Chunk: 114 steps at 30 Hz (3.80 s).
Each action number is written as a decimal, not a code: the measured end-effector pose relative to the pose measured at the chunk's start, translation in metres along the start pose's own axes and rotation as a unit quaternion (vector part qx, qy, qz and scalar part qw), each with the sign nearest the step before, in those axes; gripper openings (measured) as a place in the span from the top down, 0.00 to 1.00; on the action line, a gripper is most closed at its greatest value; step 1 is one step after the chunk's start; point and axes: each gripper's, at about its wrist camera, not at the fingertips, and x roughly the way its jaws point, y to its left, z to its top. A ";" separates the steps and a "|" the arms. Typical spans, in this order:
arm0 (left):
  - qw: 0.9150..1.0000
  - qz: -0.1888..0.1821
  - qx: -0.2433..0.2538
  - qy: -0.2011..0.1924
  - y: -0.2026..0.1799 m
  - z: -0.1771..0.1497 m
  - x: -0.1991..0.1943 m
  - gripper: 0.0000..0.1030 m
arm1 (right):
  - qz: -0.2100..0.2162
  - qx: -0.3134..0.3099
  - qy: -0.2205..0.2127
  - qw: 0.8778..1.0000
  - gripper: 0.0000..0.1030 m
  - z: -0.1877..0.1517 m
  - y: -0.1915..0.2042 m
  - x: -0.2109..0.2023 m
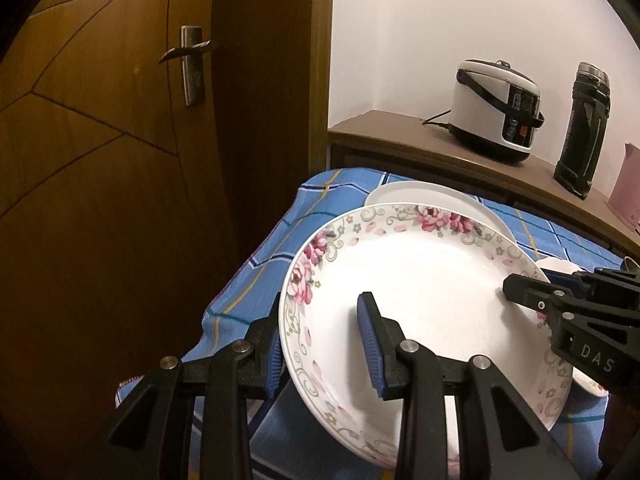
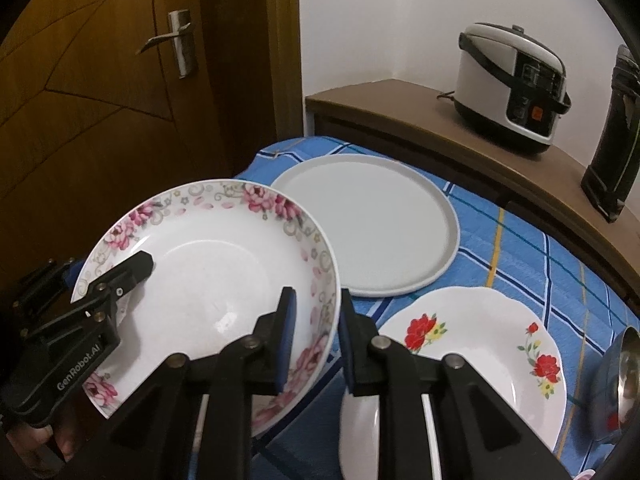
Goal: Organize plates and bowls
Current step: 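Lift the pink-floral plate with both grippers and carry it over the grey plate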
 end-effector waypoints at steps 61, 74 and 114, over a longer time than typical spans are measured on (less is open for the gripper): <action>0.995 -0.028 0.062 -0.076 -0.051 0.085 0.037 0.64 | -0.077 0.081 -0.051 0.992 0.80 0.062 -0.062 0.007; 0.995 -0.036 0.070 -0.064 -0.056 0.095 0.063 0.64 | -0.088 0.101 -0.039 0.990 0.80 0.067 -0.075 0.026; 0.994 -0.052 0.096 -0.023 -0.077 0.094 0.119 0.64 | -0.123 0.131 0.032 0.983 0.81 0.065 -0.104 0.092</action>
